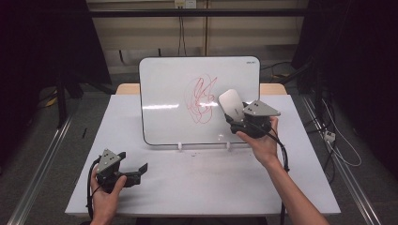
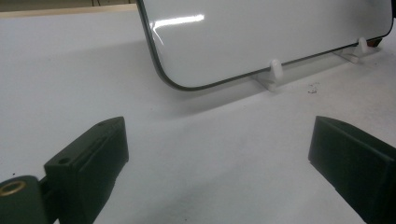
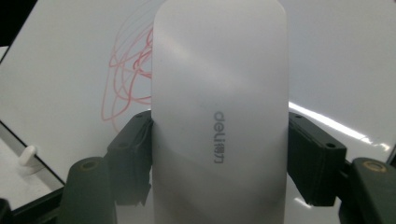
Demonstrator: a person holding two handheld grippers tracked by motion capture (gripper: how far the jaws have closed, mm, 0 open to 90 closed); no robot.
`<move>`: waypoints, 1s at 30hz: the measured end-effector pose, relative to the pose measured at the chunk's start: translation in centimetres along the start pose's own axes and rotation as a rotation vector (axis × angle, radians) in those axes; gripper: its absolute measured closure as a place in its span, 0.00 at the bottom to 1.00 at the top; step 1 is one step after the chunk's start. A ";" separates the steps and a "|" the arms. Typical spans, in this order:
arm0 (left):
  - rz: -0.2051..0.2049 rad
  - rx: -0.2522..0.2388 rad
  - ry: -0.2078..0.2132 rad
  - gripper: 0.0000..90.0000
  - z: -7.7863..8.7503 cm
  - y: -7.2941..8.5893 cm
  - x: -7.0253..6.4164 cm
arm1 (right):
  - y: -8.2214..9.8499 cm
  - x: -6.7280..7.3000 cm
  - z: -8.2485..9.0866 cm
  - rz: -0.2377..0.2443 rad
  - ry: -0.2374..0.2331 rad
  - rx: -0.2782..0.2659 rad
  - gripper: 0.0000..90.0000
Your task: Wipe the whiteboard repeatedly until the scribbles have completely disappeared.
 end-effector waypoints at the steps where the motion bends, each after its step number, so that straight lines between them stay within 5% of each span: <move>1: 0.003 0.000 0.004 0.05 -0.1 0.0 -0.1 | -0.2 -0.1 0.0 0.001 0.003 -0.001 0.35; 30: -0.016 0.020 0.036 0.06 -0.4 0.1 -0.4 | -6.3 0.0 -3.4 0.082 0.081 -0.017 0.35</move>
Point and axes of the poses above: each handheld gripper's, and its own axes: z roughly backward along the jaws, y roughly out of its underside, x roughly to its left, the point moved 8 cm from there along -z, roughly forward along the jaws, and after that the axes turned 11 degrees about x, right-handed, at the moved point
